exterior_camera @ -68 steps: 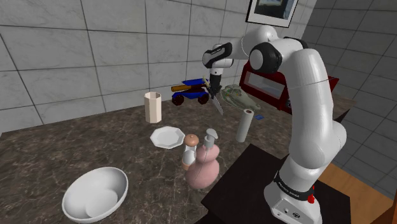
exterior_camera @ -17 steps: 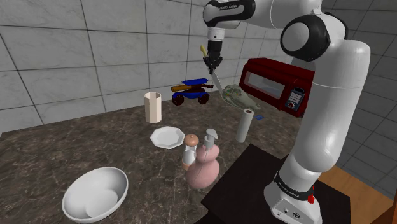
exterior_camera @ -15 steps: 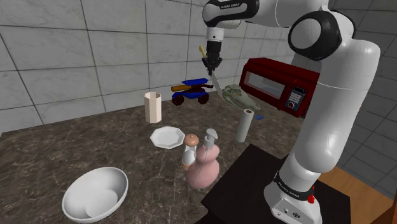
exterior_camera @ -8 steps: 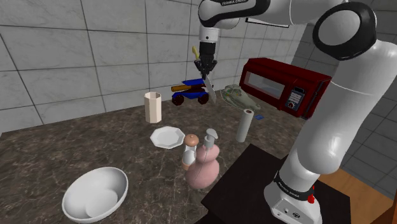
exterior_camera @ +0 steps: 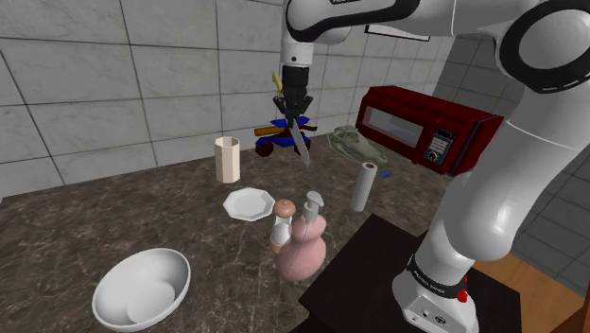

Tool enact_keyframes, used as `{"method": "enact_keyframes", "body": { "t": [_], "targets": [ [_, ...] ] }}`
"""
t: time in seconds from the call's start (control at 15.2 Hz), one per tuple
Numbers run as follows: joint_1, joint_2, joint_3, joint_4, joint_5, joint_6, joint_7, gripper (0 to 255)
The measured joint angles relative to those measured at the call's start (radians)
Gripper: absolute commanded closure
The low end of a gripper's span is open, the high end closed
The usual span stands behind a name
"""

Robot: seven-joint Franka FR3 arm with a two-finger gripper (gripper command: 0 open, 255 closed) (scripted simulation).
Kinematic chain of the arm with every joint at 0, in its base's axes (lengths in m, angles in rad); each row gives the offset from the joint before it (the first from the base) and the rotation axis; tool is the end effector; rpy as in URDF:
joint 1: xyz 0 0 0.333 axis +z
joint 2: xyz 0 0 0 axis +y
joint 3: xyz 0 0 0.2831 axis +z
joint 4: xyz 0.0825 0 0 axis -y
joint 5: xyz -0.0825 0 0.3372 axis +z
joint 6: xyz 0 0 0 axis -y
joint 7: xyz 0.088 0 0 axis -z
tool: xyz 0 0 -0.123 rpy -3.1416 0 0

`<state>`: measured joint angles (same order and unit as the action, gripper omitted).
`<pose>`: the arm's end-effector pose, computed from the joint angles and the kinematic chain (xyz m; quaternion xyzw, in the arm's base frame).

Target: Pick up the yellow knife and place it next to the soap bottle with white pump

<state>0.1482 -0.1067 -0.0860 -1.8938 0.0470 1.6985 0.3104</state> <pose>0.4746 0.0335 0.5012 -0.9905 0.1272 0.0489 0.0190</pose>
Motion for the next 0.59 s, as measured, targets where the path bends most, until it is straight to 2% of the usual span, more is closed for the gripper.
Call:
{"method": "enact_keyframes", "body": {
  "t": [0.59],
  "targets": [
    [0.094,-0.055,0.12,-0.072,0.032,0.03,0.205,255]
  ]
}}
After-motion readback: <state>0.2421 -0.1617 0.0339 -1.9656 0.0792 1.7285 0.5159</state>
